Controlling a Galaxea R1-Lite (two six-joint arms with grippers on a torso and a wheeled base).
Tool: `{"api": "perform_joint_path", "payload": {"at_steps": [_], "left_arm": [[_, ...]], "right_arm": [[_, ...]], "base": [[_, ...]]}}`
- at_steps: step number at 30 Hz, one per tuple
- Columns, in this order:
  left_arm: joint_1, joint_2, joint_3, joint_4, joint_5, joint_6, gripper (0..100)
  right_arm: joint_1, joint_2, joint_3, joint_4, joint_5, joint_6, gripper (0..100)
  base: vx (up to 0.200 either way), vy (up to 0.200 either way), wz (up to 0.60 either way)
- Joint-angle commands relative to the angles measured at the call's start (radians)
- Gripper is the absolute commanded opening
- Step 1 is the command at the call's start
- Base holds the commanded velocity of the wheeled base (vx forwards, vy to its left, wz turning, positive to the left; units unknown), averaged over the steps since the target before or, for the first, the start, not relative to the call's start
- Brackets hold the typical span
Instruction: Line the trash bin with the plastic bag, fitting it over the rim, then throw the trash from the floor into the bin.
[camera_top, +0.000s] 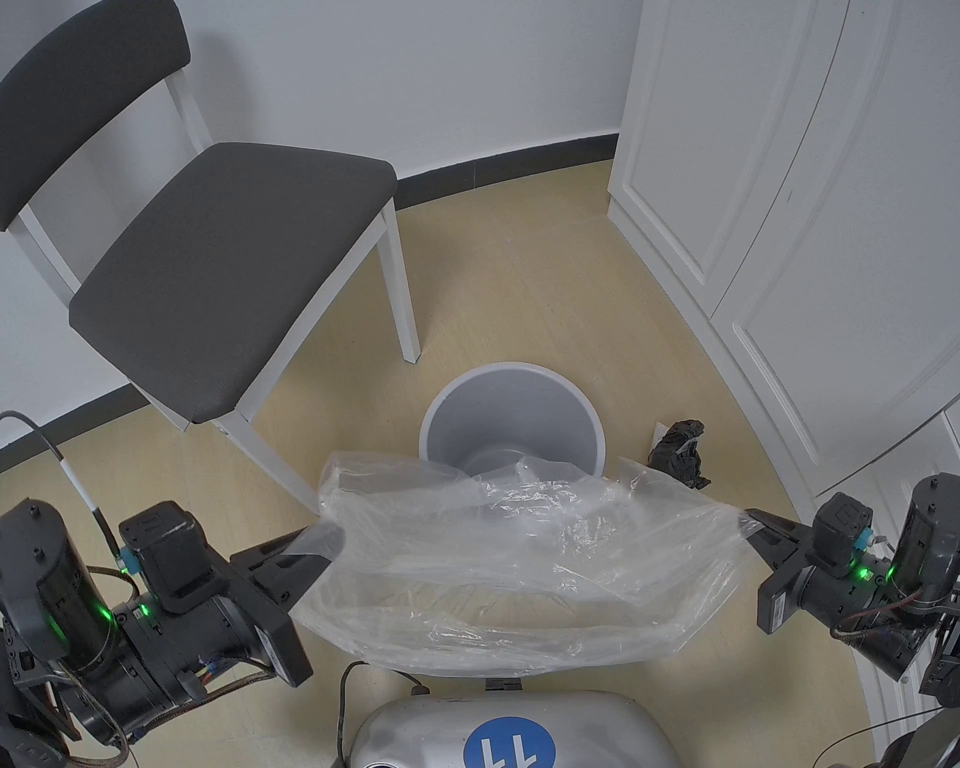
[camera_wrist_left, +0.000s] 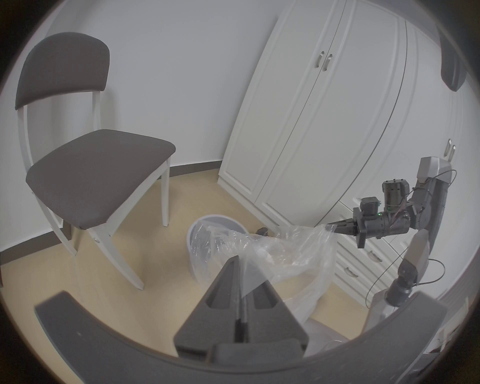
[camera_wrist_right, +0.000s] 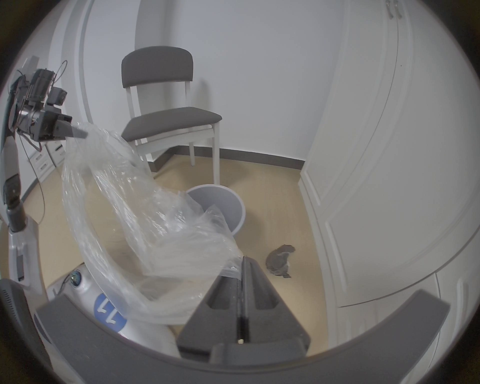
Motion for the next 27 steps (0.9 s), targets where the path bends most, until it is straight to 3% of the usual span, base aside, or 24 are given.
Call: {"api": "perform_joint_path", "payload": {"at_steps": [1, 5, 10, 11, 15, 20, 26, 27], "left_arm": [[-0.04, 0.024, 0.001, -0.016, 0.001, -0.011, 0], [-0.071, 0.054, -0.012, -0.035, 0.001, -0.03, 0], [-0.092, 0.105, -0.043, -0.082, 0.001, -0.04, 0], [-0.094, 0.139, -0.06, -0.108, 0.001, -0.04, 0], [-0.081, 0.206, -0.121, -0.162, -0.004, -0.045, 0], [-0.023, 0.321, -0.281, -0.173, -0.02, -0.042, 0], [-0.021, 0.369, -0.333, -0.177, -0.048, -0.048, 0], [-0.018, 0.383, -0.333, -0.191, -0.051, -0.047, 0]], "right_arm": [[0.041, 0.015, -0.006, -0.001, 0.021, 0.028, 0], [0.059, 0.021, -0.03, -0.002, 0.024, 0.076, 0], [0.124, 0.044, -0.073, -0.001, 0.027, 0.192, 0], [0.148, 0.071, -0.098, -0.002, 0.027, 0.252, 0], [0.163, 0.119, -0.168, -0.002, 0.047, 0.349, 0], [0.165, 0.165, -0.288, -0.001, 0.134, 0.369, 0], [0.163, 0.232, -0.343, -0.01, 0.139, 0.419, 0], [0.163, 0.248, -0.331, -0.035, 0.14, 0.476, 0]], "base": [[0.0, 0.0, 0.0], [0.0, 0.0, 0.0], [0.0, 0.0, 0.0], [0.0, 0.0, 0.0], [0.0, 0.0, 0.0], [0.0, 0.0, 0.0], [0.0, 0.0, 0.0], [0.0, 0.0, 0.0]]}}
